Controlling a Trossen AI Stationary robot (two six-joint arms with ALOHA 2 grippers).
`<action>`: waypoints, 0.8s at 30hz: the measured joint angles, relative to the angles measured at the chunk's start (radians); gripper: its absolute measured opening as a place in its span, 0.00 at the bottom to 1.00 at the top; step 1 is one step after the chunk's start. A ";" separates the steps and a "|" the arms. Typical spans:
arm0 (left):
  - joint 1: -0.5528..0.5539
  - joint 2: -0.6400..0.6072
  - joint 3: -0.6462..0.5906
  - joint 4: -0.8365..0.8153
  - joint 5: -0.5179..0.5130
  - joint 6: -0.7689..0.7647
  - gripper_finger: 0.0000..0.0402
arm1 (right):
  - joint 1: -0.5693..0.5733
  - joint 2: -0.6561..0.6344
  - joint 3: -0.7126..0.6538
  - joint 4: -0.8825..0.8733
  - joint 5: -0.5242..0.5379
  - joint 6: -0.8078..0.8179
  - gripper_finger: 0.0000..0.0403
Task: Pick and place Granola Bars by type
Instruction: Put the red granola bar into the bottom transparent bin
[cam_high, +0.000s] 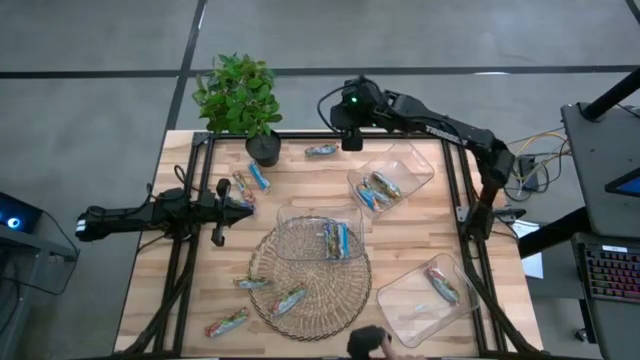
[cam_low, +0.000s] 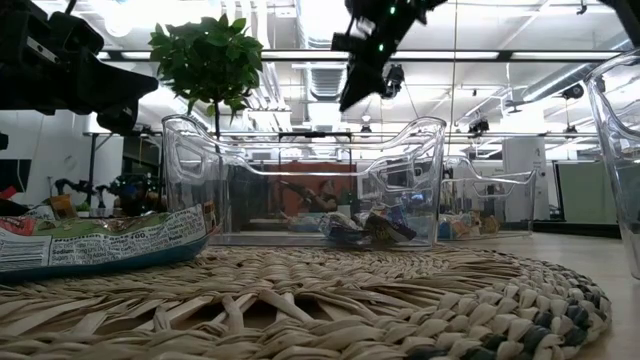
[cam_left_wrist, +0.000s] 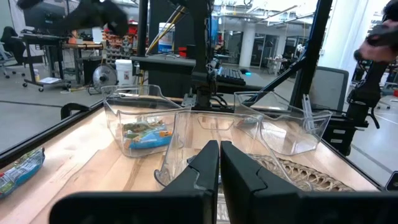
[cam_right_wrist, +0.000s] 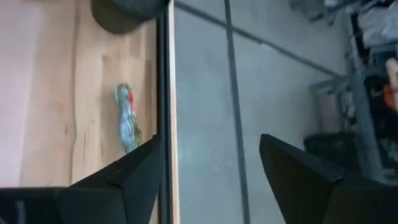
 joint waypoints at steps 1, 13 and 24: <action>0.000 0.000 0.000 0.000 0.000 0.000 0.00 | -0.012 0.013 0.000 0.000 -0.002 0.006 0.64; 0.000 0.000 0.000 0.000 0.000 0.000 0.00 | -0.088 0.186 0.054 0.005 -0.100 0.051 0.65; 0.000 0.000 0.000 0.000 0.000 0.000 0.00 | -0.093 0.431 0.347 -0.232 -0.158 0.121 0.65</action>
